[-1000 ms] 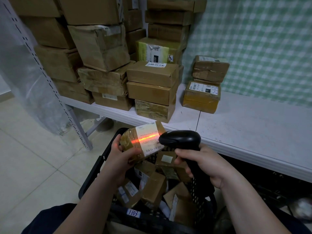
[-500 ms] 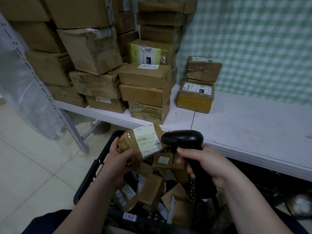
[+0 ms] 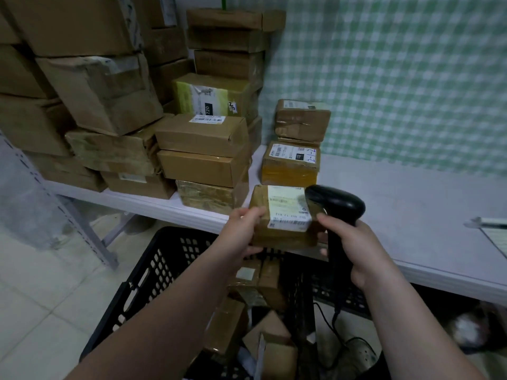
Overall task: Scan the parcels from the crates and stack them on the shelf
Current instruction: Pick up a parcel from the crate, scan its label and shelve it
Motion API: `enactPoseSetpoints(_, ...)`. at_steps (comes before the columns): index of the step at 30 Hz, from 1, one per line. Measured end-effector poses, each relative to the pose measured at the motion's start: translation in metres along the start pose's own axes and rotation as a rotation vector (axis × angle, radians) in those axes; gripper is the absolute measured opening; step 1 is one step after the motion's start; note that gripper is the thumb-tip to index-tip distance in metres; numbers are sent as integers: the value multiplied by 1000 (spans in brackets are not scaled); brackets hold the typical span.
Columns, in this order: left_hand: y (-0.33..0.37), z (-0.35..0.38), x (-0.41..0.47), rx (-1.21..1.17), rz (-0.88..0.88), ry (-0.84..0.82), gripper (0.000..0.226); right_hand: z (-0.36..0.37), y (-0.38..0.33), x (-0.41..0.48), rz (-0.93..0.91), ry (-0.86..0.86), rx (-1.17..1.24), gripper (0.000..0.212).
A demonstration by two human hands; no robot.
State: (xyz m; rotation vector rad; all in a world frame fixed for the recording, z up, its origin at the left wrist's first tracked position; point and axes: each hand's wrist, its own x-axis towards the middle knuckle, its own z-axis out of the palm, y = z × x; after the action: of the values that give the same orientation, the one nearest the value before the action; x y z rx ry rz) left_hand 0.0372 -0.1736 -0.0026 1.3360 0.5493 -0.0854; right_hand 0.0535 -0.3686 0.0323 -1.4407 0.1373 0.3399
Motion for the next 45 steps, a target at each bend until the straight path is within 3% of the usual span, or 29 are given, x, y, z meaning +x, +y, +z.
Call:
enactPoseSetpoints(5,21,21,31,65,20,61,30,-2,-7,40,-1,14,49,13)
enactPoseSetpoints(8,28,24,41,93,47,108,30,3,-5,58,4,3,50,11)
enactPoseSetpoints(13,26,19,46,101,129,81,17,9,2,67,25,-19,32,16)
enactPoseSetpoints(14,23,16,45,128,144,76,18,9,5,65,21,-7,19,17)
enactPoseSetpoints(17,6,4,38,303,187,107,49,9,14,52,-25,70,-9,20)
enactPoseSetpoints(18,-2,-1,32,322,201,127,49,8,18,45,-28,83,-20,23)
enactPoseSetpoints(21,-34,-17,16,317,185,117,24,5,34,23,49,8,-74,24)
enactPoseSetpoints(25,-90,-37,16,451,55,49,10,6,67,6,186,-129,-193,20)
enactPoseSetpoints(31,-166,-40,31,896,-98,-79,25,5,129,16,339,-129,-329,12)
enactPoseSetpoints(35,-201,-33,44,1208,-54,-291,33,-5,159,31,414,-118,-410,9)
enactPoseSetpoints(36,-205,-30,47,1213,4,-292,34,-7,164,34,426,-115,-423,8)
enactPoseSetpoints(37,-206,-25,49,1202,-32,-356,31,-9,169,38,433,-111,-429,8)
enactPoseSetpoints(39,-224,-18,59,1336,57,-497,29,-12,175,45,435,-95,-433,9)
enactPoseSetpoints(41,-246,-15,74,1478,46,-572,49,-14,179,51,436,-87,-436,10)
enactPoseSetpoints(42,-258,-17,79,1503,-62,-638,59,-15,181,54,440,-87,-437,11)
enactPoseSetpoints(45,-280,-17,88,1560,-162,-692,60,-18,183,61,459,-93,-440,14)
